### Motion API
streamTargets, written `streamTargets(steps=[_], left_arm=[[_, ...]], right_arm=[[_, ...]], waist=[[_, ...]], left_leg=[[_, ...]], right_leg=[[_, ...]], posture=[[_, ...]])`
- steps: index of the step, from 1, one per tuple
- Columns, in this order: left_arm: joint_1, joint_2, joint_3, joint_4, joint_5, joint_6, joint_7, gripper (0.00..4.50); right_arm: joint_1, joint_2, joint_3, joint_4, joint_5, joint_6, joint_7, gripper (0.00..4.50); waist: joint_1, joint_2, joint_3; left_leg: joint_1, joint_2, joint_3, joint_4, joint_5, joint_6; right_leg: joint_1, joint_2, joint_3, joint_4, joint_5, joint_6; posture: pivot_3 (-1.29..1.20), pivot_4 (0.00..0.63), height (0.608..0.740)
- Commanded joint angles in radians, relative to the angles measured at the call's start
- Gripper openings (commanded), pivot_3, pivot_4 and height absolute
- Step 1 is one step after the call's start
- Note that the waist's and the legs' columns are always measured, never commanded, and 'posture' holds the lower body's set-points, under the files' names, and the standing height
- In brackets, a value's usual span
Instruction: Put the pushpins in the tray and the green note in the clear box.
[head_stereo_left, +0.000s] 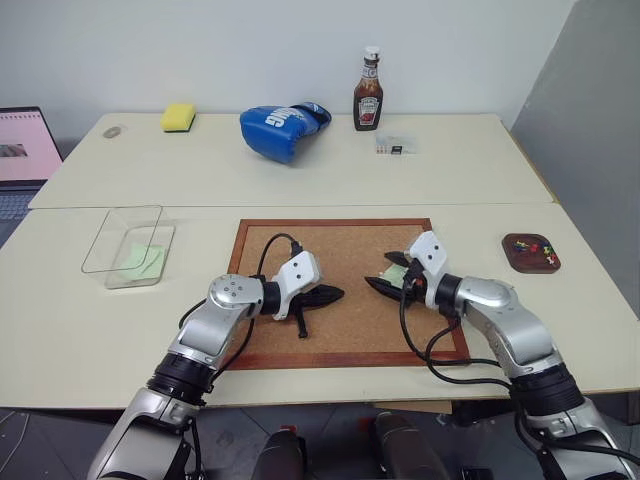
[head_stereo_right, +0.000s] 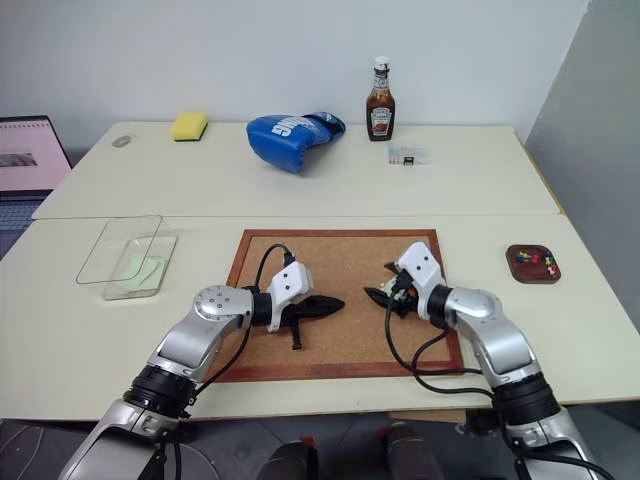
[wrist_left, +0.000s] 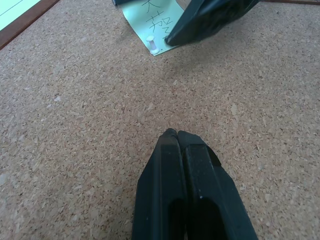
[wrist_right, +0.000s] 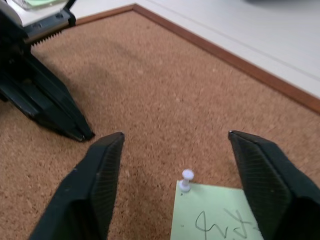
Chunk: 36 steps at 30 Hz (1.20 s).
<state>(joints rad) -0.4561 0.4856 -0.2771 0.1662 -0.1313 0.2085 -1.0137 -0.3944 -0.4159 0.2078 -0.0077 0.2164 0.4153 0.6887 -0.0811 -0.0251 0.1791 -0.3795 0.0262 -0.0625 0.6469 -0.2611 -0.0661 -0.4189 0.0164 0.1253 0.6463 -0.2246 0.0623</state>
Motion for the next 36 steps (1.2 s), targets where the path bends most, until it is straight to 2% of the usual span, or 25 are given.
streamTargets(steps=[1, 2, 7, 8, 9, 13, 22, 30, 36], left_arm=[[0.018, 0.010, -0.025, 0.026, 0.044, 0.015, 0.008, 0.00], [0.020, 0.011, -0.024, 0.024, 0.044, 0.015, 0.008, 0.00], [0.022, 0.013, -0.023, 0.022, 0.043, 0.019, 0.009, 0.00], [0.024, 0.013, -0.023, 0.019, 0.043, 0.021, 0.010, 0.00], [0.025, 0.014, -0.023, 0.017, 0.043, 0.022, 0.010, 0.00], [0.027, 0.016, -0.023, 0.012, 0.043, 0.023, 0.009, 0.00], [0.023, 0.018, -0.025, 0.017, 0.044, 0.022, 0.006, 0.00], [0.019, 0.006, -0.022, 0.023, 0.039, 0.027, 0.007, 0.00], [0.007, -0.011, 0.005, 0.011, 0.004, 0.059, 0.004, 0.00]], right_arm=[[-0.026, 0.014, -0.018, 0.027, -0.021, -0.034, -0.012, 2.27], [-0.027, 0.015, -0.018, 0.032, -0.023, -0.035, -0.011, 2.19], [-0.030, 0.020, -0.016, 0.039, -0.030, -0.040, -0.003, 1.24], [-0.030, 0.022, -0.019, 0.038, -0.028, -0.040, -0.003, 0.94], [-0.030, 0.025, -0.025, 0.036, -0.024, -0.038, -0.003, 0.87], [-0.029, 0.028, -0.035, 0.031, -0.021, -0.032, -0.001, 0.09], [-0.052, 0.027, -0.125, -0.074, 0.069, 0.041, -0.003, 0.04], [-0.087, -0.002, -0.148, -0.205, 0.098, 0.132, -0.020, 0.04], [-0.093, -0.012, -0.158, -0.210, 0.088, 0.142, -0.035, 0.04]], waist=[[0.000, 0.000, 0.000], [0.000, 0.000, 0.000], [0.000, 0.000, 0.000], [0.000, 0.000, 0.000], [0.000, 0.000, 0.000], [0.000, 0.000, 0.000], [-0.001, 0.000, 0.000], [-0.001, 0.000, 0.000], [-0.001, 0.000, 0.000]], left_leg=[[0.000, 0.000, 0.000, 0.000, 0.000, 0.000], [0.000, 0.000, 0.000, 0.000, 0.000, 0.000], [0.000, 0.000, 0.000, 0.000, 0.000, 0.000], [0.000, 0.000, 0.000, 0.000, 0.000, 0.000], [0.000, 0.000, 0.000, 0.000, 0.000, 0.000], [0.000, 0.000, 0.000, 0.000, 0.000, 0.000], [0.000, 0.000, 0.000, 0.000, 0.000, 0.000], [0.000, 0.000, -0.001, 0.000, 0.000, 0.000], [0.000, 0.000, -0.001, 0.000, 0.000, 0.000]], right_leg=[[0.000, 0.000, 0.000, 0.000, 0.000, 0.000], [0.000, 0.000, 0.000, 0.000, 0.000, 0.000], [0.000, 0.000, 0.000, 0.000, 0.000, 0.000], [0.000, 0.000, 0.000, 0.000, 0.000, 0.000], [0.000, 0.000, 0.000, 0.000, 0.000, 0.000], [0.000, 0.000, 0.000, 0.000, 0.000, 0.000], [-0.001, 0.000, 0.000, 0.000, 0.000, 0.000], [0.000, 0.000, -0.001, 0.000, 0.000, 0.000], [0.000, 0.000, -0.001, 0.000, 0.000, 0.000]], posture=[[0.00, 0.150, 0.740], [0.00, 0.150, 0.740], [0.00, 0.150, 0.740], [0.00, 0.150, 0.740], [0.00, 0.150, 0.740], [0.00, 0.150, 0.740], [0.00, 0.150, 0.740], [0.00, 0.150, 0.740], [0.00, 0.150, 0.740]])
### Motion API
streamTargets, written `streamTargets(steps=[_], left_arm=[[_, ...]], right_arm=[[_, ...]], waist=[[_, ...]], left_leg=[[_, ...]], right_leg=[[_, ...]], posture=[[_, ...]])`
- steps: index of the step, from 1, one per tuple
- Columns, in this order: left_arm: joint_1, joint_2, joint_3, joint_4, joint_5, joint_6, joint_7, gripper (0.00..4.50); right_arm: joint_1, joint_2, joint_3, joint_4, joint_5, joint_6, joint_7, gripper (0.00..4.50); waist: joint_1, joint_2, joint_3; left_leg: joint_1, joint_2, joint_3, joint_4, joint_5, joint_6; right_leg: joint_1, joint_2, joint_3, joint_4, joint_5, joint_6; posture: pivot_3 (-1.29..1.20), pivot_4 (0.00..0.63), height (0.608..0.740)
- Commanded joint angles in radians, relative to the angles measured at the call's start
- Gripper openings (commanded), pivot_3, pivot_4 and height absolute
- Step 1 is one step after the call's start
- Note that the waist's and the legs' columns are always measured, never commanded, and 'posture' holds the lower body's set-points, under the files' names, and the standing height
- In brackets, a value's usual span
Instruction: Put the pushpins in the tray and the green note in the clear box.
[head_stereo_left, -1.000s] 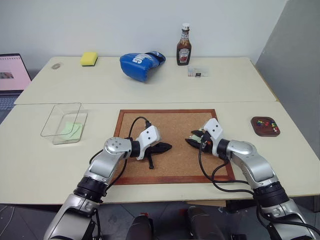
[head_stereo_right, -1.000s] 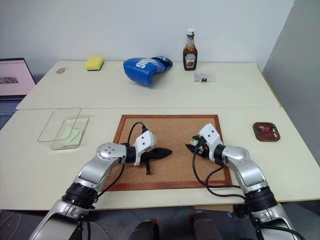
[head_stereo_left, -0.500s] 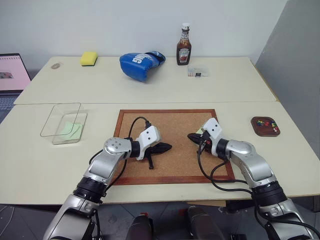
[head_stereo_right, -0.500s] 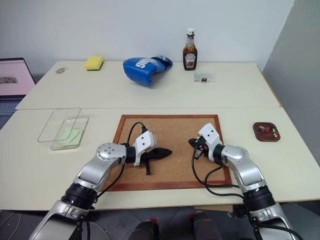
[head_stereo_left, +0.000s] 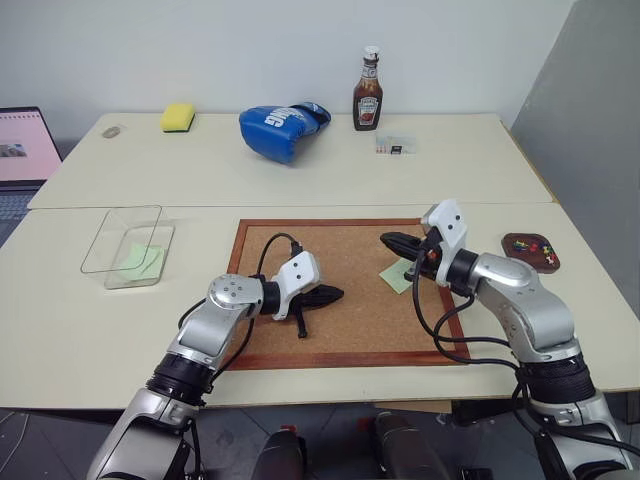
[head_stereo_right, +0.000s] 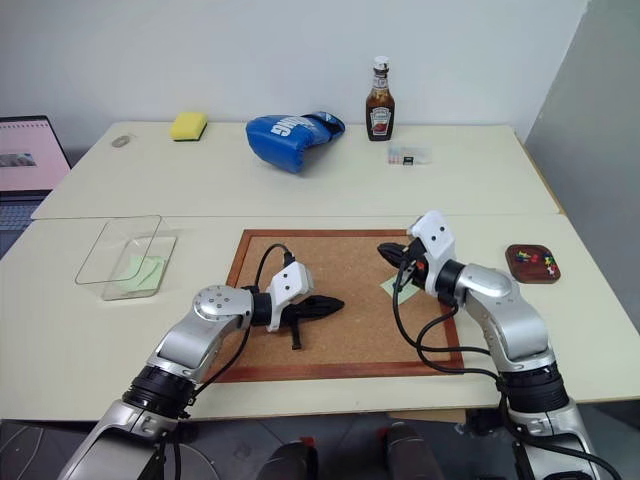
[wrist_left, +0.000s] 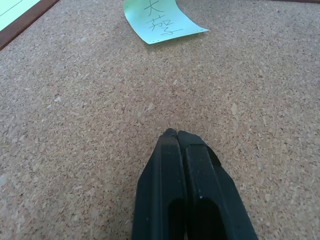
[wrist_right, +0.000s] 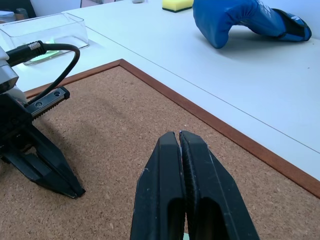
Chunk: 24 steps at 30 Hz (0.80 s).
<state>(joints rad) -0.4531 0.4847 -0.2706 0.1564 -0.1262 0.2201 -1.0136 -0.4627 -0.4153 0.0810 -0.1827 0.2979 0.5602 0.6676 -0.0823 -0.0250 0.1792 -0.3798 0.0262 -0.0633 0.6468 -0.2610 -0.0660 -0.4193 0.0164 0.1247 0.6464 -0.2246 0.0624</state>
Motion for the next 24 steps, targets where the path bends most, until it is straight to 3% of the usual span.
streamTargets(steps=[1, 3, 6, 12, 17, 24], left_arm=[[0.001, -0.013, 0.001, 0.019, -0.005, 0.053, 0.004, 0.00], [-0.002, -0.014, 0.002, 0.014, -0.008, 0.060, 0.001, 0.00], [0.005, -0.010, 0.002, 0.003, -0.008, 0.061, -0.002, 0.43], [0.022, 0.000, -0.009, -0.010, 0.008, 0.049, -0.002, 1.75], [0.020, 0.004, -0.026, 0.003, 0.031, 0.021, -0.005, 1.75], [0.006, -0.003, -0.036, 0.028, 0.043, 0.002, -0.006, 1.75]], right_arm=[[-0.024, -0.015, -0.034, -0.033, 0.004, -0.005, -0.017, 0.04], [-0.017, -0.024, -0.056, -0.025, -0.005, -0.011, -0.039, 0.04], [0.013, -0.053, -0.138, -0.004, -0.024, -0.018, -0.106, 0.00], [0.060, -0.107, -0.291, 0.061, -0.061, -0.029, -0.227, 0.00], [0.091, -0.148, -0.392, 0.138, -0.071, -0.038, -0.289, 0.00], [0.115, -0.161, -0.426, 0.256, -0.082, -0.087, -0.301, 0.00]], waist=[[0.000, 0.000, 0.000], [0.001, 0.000, 0.000], [0.003, 0.000, 0.000], [0.002, 0.000, 0.000], [0.001, 0.000, 0.000], [-0.001, 0.000, 0.000]], left_leg=[[0.000, 0.000, 0.000, 0.000, 0.000, 0.000], [0.000, 0.000, 0.000, 0.000, 0.000, 0.000], [-0.001, 0.000, 0.000, 0.000, 0.000, 0.000], [0.000, 0.000, 0.000, 0.000, 0.000, 0.000], [0.000, 0.000, 0.001, 0.000, 0.000, 0.000], [0.000, 0.000, 0.002, 0.000, 0.000, 0.001]], right_leg=[[0.000, 0.000, 0.000, 0.000, 0.000, 0.000], [0.000, 0.000, 0.000, 0.000, 0.000, 0.000], [0.000, 0.000, 0.000, 0.000, 0.000, 0.000], [0.000, 0.000, 0.000, 0.000, 0.000, 0.000], [0.000, 0.000, 0.001, 0.000, 0.000, -0.001], [0.000, 0.000, 0.002, 0.000, 0.000, -0.001]], posture=[[0.00, 0.150, 0.740], [0.00, 0.150, 0.740], [0.00, 0.150, 0.740], [0.00, 0.150, 0.740], [0.00, 0.150, 0.740], [0.00, 0.150, 0.740]])
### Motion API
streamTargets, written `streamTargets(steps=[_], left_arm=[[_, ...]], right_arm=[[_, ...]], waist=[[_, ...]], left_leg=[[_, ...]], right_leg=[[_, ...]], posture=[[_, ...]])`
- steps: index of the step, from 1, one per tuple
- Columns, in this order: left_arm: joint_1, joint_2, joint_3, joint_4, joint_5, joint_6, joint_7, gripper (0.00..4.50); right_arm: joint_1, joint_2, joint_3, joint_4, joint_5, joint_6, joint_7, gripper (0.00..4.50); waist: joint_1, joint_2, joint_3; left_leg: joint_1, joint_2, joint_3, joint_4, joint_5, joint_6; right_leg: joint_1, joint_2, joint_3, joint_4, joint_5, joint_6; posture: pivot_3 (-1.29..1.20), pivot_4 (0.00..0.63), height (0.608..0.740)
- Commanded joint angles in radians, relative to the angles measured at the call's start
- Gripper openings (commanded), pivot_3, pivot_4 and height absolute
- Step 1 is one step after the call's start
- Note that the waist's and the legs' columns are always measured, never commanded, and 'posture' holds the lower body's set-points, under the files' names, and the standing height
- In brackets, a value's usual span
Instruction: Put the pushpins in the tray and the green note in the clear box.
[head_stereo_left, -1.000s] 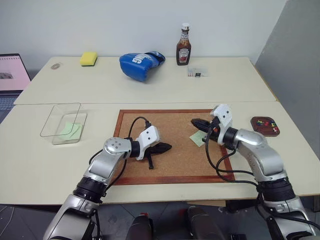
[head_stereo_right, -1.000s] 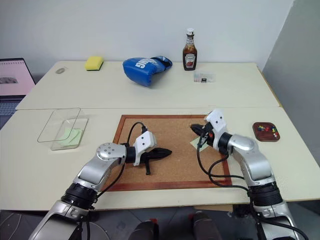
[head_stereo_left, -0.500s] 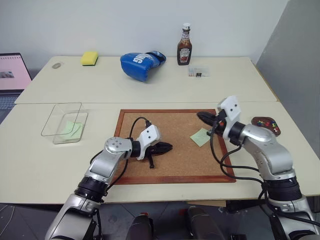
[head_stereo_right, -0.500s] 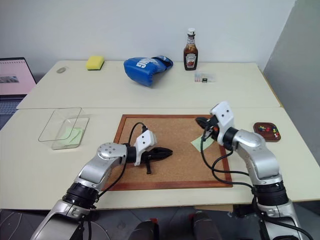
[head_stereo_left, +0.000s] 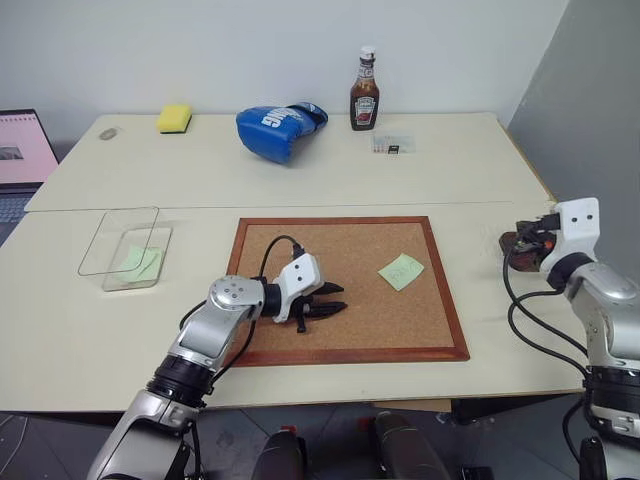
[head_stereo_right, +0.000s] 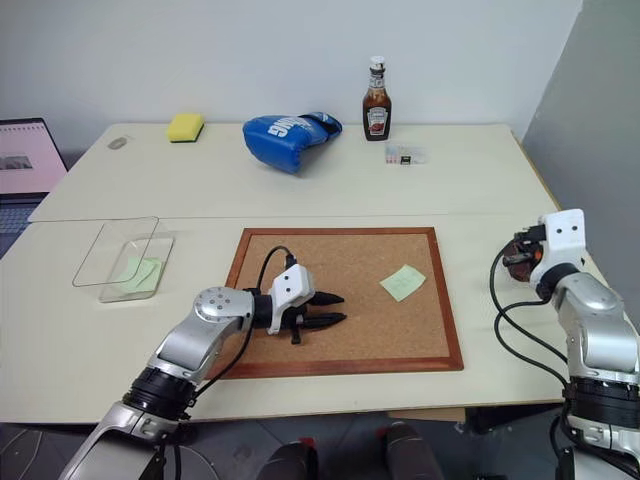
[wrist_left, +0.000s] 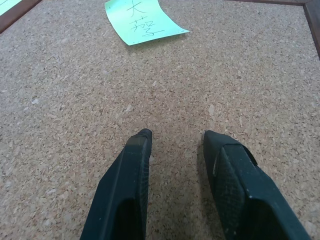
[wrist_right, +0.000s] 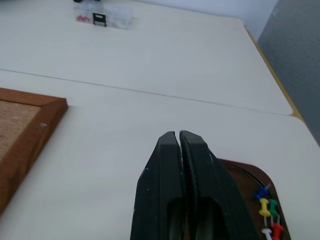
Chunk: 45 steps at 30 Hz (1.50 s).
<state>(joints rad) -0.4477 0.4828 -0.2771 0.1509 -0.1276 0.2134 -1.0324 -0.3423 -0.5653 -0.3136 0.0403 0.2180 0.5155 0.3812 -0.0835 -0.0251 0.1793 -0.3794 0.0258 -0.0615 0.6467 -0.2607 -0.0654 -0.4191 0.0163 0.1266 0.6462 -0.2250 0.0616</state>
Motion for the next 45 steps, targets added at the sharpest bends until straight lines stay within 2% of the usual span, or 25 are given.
streamTargets(steps=[1, 17, 32, 45], left_arm=[[0.000, -0.002, -0.030, 0.034, 0.045, 0.008, 0.012, 1.75], [0.033, 0.018, -0.020, -0.012, 0.045, 0.030, 0.014, 1.75], [0.037, 0.029, -0.019, -0.029, 0.043, 0.047, 0.014, 1.75], [0.025, 0.019, -0.023, -0.013, 0.045, 0.038, 0.021, 1.75]], right_arm=[[-0.007, -0.011, -0.034, 0.046, -0.002, -0.048, -0.017, 0.00], [-0.109, -0.004, -0.032, 0.409, -0.039, -0.269, -0.091, 0.00], [-0.085, 0.040, -0.043, 0.415, -0.012, -0.238, -0.136, 0.00], [-0.082, 0.036, -0.036, 0.436, 0.008, -0.163, -0.129, 0.00]], waist=[[-0.001, 0.000, 0.000], [-0.003, 0.000, 0.000], [-0.004, 0.000, 0.000], [-0.004, -0.001, -0.001]], left_leg=[[0.000, 0.000, 0.000, 0.000, 0.000, 0.000], [0.000, 0.000, 0.001, 0.000, 0.000, 0.001], [0.001, 0.000, 0.001, -0.001, 0.000, 0.001], [0.002, 0.000, 0.001, -0.001, 0.000, 0.001]], right_leg=[[0.000, 0.000, 0.000, 0.000, 0.000, 0.000], [0.000, 0.000, 0.001, 0.000, 0.001, 0.001], [0.000, 0.000, 0.001, 0.000, 0.001, 0.001], [0.002, 0.000, 0.001, -0.001, 0.000, 0.001]], posture=[[0.00, 0.150, 0.740], [0.00, 0.150, 0.740], [0.00, 0.150, 0.740], [0.00, 0.150, 0.740]])
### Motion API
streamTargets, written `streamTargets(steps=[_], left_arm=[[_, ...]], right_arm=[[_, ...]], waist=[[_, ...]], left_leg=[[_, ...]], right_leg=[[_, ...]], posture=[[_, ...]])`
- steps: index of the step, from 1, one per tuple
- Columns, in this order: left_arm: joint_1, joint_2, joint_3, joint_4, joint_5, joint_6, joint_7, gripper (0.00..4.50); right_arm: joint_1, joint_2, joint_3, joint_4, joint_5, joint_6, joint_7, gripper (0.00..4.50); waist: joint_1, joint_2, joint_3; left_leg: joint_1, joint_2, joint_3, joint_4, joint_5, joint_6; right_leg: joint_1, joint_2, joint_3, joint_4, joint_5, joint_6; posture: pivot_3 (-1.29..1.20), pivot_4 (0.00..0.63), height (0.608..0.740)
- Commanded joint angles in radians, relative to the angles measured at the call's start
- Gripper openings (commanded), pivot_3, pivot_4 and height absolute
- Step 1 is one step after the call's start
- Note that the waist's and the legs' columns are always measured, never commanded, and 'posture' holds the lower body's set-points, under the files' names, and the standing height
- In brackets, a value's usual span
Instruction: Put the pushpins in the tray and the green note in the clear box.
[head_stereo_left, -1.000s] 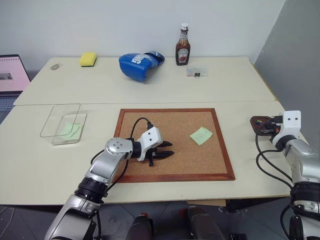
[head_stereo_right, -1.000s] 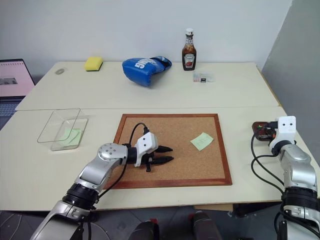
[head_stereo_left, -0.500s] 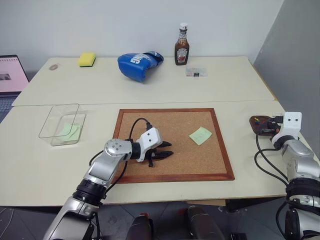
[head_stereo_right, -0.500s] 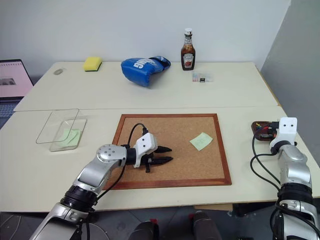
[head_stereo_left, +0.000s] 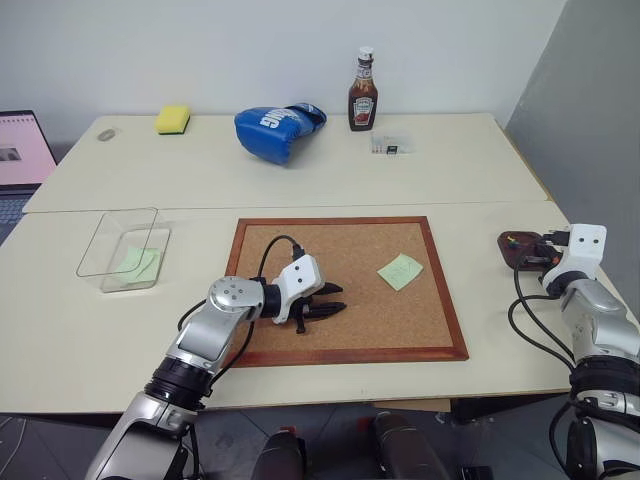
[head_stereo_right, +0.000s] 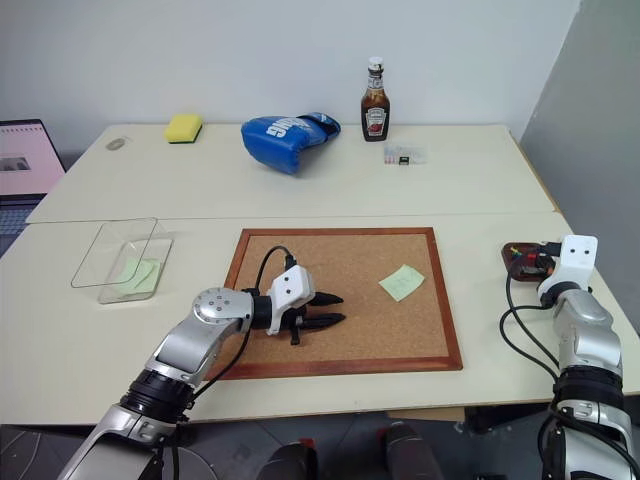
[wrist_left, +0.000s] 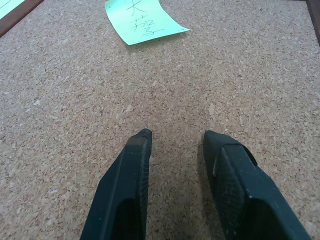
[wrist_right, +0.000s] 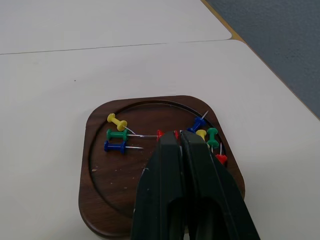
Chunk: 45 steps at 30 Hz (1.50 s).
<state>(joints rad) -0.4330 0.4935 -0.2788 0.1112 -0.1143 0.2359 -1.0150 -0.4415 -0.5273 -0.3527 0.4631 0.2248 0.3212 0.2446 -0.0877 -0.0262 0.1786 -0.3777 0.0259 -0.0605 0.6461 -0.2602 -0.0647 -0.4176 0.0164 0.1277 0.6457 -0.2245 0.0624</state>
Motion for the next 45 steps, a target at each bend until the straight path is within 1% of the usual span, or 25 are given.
streamTargets(steps=[1, 4, 6, 7, 9, 16, 17, 25, 26, 29, 32, 35, 37, 41, 43, 45], left_arm=[[0.010, 0.008, -0.021, 0.028, 0.032, 0.016, 0.005, 1.75], [0.012, 0.007, -0.020, 0.028, 0.031, 0.014, 0.007, 1.75], [0.014, 0.007, -0.020, 0.028, 0.032, 0.013, 0.008, 1.77], [0.014, 0.007, -0.020, 0.028, 0.032, 0.013, 0.008, 1.77], [0.015, 0.008, -0.019, 0.026, 0.031, 0.012, 0.007, 1.77], [0.009, 0.007, -0.022, 0.031, 0.032, 0.010, 0.004, 1.77], [0.007, 0.007, -0.022, 0.032, 0.032, 0.009, 0.003, 1.77], [-0.005, 0.001, -0.027, 0.050, 0.035, -0.002, -0.002, 1.77], [-0.006, -0.001, -0.028, 0.052, 0.035, -0.004, -0.002, 1.77], [-0.007, -0.003, -0.029, 0.054, 0.036, -0.006, -0.004, 1.77], [-0.007, -0.003, -0.030, 0.055, 0.036, -0.006, -0.006, 1.77], [-0.008, 0.000, -0.028, 0.061, 0.036, -0.008, -0.009, 1.77], [-0.009, 0.002, -0.027, 0.065, 0.037, -0.011, -0.010, 1.77], [-0.011, 0.000, -0.026, 0.070, 0.037, -0.017, -0.009, 1.77], [-0.011, -0.001, -0.026, 0.069, 0.036, -0.016, -0.008, 1.77], [-0.006, 0.000, -0.027, 0.061, 0.035, -0.015, -0.007, 1.77]], right_arm=[[0.017, -0.006, 0.007, 0.013, -0.004, 0.023, 0.011, 0.00], [0.019, -0.018, 0.026, 0.002, -0.024, -0.004, 0.028, 0.00], [0.023, -0.024, 0.041, -0.008, -0.041, -0.029, 0.037, 0.45], [0.026, -0.027, 0.048, -0.012, -0.048, -0.045, 0.040, 0.58], [0.031, -0.029, 0.052, -0.025, -0.055, -0.069, 0.043, 1.02], [0.035, -0.033, 0.037, -0.083, -0.052, -0.128, 0.038, 2.42], [0.037, -0.033, 0.037, -0.096, -0.052, -0.134, 0.038, 2.57], [0.030, -0.038, 0.037, -0.209, -0.042, -0.135, 0.047, 4.38], [0.026, -0.040, 0.039, -0.223, -0.039, -0.129, 0.052, 4.45], [0.025, -0.045, 0.058, -0.284, -0.014, -0.098, 0.104, 4.45], [0.046, -0.052, 0.099, -0.385, 0.032, -0.034, 0.205, 4.45], [0.097, -0.075, 0.182, -0.539, 0.105, 0.075, 0.340, 4.45], [0.128, -0.079, 0.230, -0.627, 0.159, 0.143, 0.403, 4.45], [0.143, -0.059, 0.306, -0.726, 0.224, 0.230, 0.456, 4.45], [0.132, -0.038, 0.348, -0.720, 0.208, 0.233, 0.457, 4.45], [0.114, -0.014, 0.388, -0.673, 0.170, 0.208, 0.449, 4.45]], waist=[[0.000, 0.000, 0.000], [-0.001, 0.000, 0.000], [-0.001, 0.000, 0.000], [-0.001, 0.000, 0.000], [-0.001, 0.000, 0.000], [-0.003, 0.000, 0.000], [-0.003, 0.000, 0.000], [-0.002, 0.000, 0.000], [-0.002, 0.000, 0.000], [-0.002, 0.000, 0.001], [-0.001, 0.000, 0.001], [-0.001, 0.000, 0.001], [0.000, 0.000, 0.001], [0.001, 0.000, 0.001], [0.000, 0.000, 0.001], [0.000, -0.001, 0.001]], left_leg=[[0.001, 0.000, 0.000, 0.000, 0.000, 0.000], [0.004, 0.000, 0.000, 0.000, 0.000, 0.000], [0.004, 0.000, 0.000, 0.000, 0.000, 0.000], [0.004, 0.000, 0.000, 0.000, 0.000, 0.000], [0.005, 0.000, 0.000, -0.001, 0.000, 0.000], [0.006, 0.000, 0.001, -0.001, 0.000, 0.000], [0.006, 0.000, 0.001, -0.001, 0.000, 0.000], [0.007, 0.000, 0.001, -0.001, 0.000, 0.000], [0.007, 0.000, 0.001, -0.001, 0.000, 0.000], [0.007, 0.000, 0.001, -0.001, 0.000, 0.000], [0.007, 0.000, 0.001, -0.001, 0.000, 0.000], [0.007, 0.000, 0.001, -0.001, 0.000, 0.000], [0.007, 0.000, 0.001, -0.001, 0.000, 0.000], [0.007, 0.000, 0.001, -0.002, 0.000, 0.000], [0.007, 0.000, 0.001, -0.001, 0.000, 0.000], [0.007, 0.001, 0.001, -0.001, 0.000, 0.000]], right_leg=[[0.001, 0.000, 0.000, 0.000, 0.000, -0.001], [0.004, 0.000, 0.000, -0.001, -0.002, -0.004], [0.004, 0.000, 0.000, -0.001, -0.003, -0.004], [0.004, 0.000, 0.000, -0.001, -0.003, -0.005], [0.005, 0.000, 0.000, -0.001, -0.003, -0.005], [0.005, 0.000, 0.001, 0.000, -0.003, -0.005], [0.005, 0.000, 0.001, 0.000, -0.003, -0.005], [0.006, 0.000, 0.001, -0.001, -0.003, -0.005], [0.006, 0.000, 0.001, -0.001, -0.003, -0.005], [0.006, 0.000, 0.002, -0.001, -0.003, -0.005], [0.006, 0.000, 0.001, -0.001, -0.003, -0.005], [0.006, 0.000, 0.001, -0.001, -0.003, -0.005], [0.006, 0.000, 0.001, -0.001, -0.003, -0.005], [0.006, 0.000, 0.001, -0.001, -0.004, -0.006], [0.006, 0.000, 0.001, -0.001, -0.004, -0.006], [0.006, 0.000, 0.000, -0.002, -0.004, -0.006]], posture=[[0.00, 0.150, 0.740], [0.00, 0.150, 0.740], [0.00, 0.150, 0.740], [0.00, 0.150, 0.740], [0.00, 0.150, 0.740], [0.00, 0.150, 0.740], [0.00, 0.150, 0.740], [0.00, 0.150, 0.740], [0.00, 0.150, 0.740], [0.00, 0.150, 0.740], [0.00, 0.150, 0.740], [0.00, 0.150, 0.740], [0.00, 0.150, 0.740], [0.00, 0.150, 0.740], [0.00, 0.150, 0.740], [0.00, 0.150, 0.740]])
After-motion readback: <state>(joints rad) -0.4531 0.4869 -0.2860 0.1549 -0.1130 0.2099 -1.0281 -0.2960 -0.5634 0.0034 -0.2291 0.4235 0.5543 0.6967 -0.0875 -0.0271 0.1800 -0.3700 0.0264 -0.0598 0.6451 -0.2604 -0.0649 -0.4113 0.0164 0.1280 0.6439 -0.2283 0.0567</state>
